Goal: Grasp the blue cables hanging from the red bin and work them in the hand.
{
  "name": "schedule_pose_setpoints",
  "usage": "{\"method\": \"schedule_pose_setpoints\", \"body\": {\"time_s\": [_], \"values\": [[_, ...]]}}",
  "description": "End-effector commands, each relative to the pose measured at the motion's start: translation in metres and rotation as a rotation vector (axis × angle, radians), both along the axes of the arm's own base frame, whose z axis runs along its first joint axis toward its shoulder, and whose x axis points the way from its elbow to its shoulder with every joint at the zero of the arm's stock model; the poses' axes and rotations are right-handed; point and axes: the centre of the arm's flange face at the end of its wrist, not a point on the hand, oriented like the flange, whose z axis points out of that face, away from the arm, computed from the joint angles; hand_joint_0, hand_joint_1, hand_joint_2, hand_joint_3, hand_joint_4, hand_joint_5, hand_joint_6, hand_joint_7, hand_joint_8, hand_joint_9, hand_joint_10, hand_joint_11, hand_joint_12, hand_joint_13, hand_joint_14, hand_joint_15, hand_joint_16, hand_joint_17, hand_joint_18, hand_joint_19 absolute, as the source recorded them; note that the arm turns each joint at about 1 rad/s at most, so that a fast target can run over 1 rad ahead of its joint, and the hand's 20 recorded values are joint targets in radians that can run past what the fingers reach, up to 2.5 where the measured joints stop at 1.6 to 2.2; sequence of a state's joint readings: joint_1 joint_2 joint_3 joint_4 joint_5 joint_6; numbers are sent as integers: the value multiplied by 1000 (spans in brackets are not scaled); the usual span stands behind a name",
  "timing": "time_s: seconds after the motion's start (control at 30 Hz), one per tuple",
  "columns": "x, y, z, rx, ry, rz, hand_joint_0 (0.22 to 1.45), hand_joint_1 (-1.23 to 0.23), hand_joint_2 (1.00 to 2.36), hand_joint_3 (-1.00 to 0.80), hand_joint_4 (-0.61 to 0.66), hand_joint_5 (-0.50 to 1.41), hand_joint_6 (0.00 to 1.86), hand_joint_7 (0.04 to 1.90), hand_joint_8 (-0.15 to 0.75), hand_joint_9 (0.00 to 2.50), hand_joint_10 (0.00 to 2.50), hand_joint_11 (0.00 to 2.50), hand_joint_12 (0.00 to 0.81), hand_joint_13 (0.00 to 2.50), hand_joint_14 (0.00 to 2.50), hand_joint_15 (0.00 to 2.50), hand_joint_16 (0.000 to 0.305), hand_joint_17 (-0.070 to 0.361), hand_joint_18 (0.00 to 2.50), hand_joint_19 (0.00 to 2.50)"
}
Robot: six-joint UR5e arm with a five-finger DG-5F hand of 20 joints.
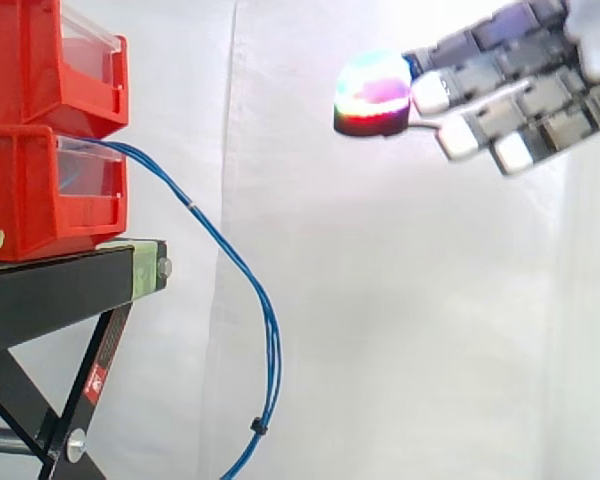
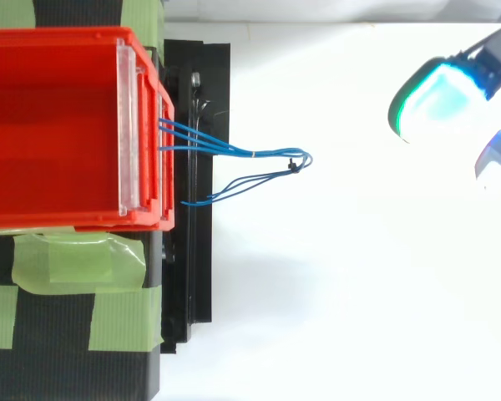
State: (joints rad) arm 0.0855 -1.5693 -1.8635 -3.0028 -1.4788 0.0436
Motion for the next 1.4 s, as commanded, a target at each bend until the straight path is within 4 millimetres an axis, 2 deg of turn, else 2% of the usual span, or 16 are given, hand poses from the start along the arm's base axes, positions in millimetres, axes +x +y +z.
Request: {"method": "schedule_pose_setpoints", "body": {"time_s": [0.0, 0.1, 0.17, 0.33, 0.37, 0.43, 0.53, 0.73, 0.77, 0.87, 0.93, 1.03, 1.13, 1.17, 1.37], "values": [[-8, 0, -32, 21, -35, -33, 801, -593, 1009, -746, 250, -64, 9, 785, 324, 518, 12, 443, 436, 517, 15, 524, 62, 139, 532, 678], [-11, -1, -52, 55, -104, -95, 801, -593, 1009, -748, 251, -63, 10, 788, 325, 517, 10, 454, 436, 515, 17, 519, 62, 139, 533, 679], [-10, 2, -57, 52, -106, -110, 800, -593, 1009, -740, 252, -62, 10, 788, 325, 519, 10, 456, 435, 516, 15, 524, 62, 139, 533, 679], [3, 8, -97, 46, -30, -121, 801, -593, 1009, -750, 252, -61, 10, 788, 325, 519, 10, 448, 437, 517, 15, 519, 62, 139, 531, 677], [10, 13, -114, 61, -12, -105, 801, -593, 1009, -748, 253, -61, 9, 792, 326, 518, 12, 452, 437, 516, 17, 519, 62, 139, 533, 676], [20, 20, -125, 85, -33, -84, 801, -593, 1009, -747, 252, -60, 9, 789, 325, 518, 10, 455, 437, 517, 15, 522, 62, 138, 532, 678], [32, 25, -115, 104, -128, -88, 801, -593, 1009, -748, 253, -58, 10, 789, 325, 518, 12, 454, 438, 518, 16, 528, 62, 138, 531, 678], [48, 22, -99, 107, -267, -184, 800, -593, 1009, -747, 253, -55, 9, 794, 325, 521, 10, 466, 438, 520, 15, 524, 61, 138, 533, 685], [51, 21, -100, 89, -283, -204, 801, -593, 1009, -746, 254, -55, 9, 792, 326, 521, 10, 465, 437, 519, 17, 530, 61, 138, 534, 687], [65, 24, -123, 60, -295, -221, 800, -593, 1009, -743, 254, -54, 9, 794, 327, 527, 10, 477, 438, 523, 15, 533, 61, 138, 533, 686], [83, 31, -129, 87, -338, -213, 801, -593, 1009, -747, 256, -53, 9, 795, 328, 532, 12, 482, 438, 527, 17, 529, 62, 139, 534, 685], [97, 34, -134, 111, -356, -214, 801, -593, 1009, -747, 258, -50, 9, 798, 328, 541, 10, 496, 440, 530, 17, 538, 62, 138, 537, 686], [107, 35, -134, 140, -363, -216, 801, -593, 1009, -749, 258, -48, 9, 799, 329, 545, 10, 497, 441, 533, 17, 538, 61, 138, 536, 696], [111, 34, -127, 149, -370, -225, 799, -594, 1009, -741, 258, -48, 10, 799, 329, 545, 12, 488, 440, 533, 17, 539, 62, 139, 539, 688], [111, 31, -129, 140, -343, -248, 801, -593, 1009, -750, 260, -42, 10, 801, 331, 548, 11, 510, 440, 537, 16, 543, 62, 139, 542, 696]]}}
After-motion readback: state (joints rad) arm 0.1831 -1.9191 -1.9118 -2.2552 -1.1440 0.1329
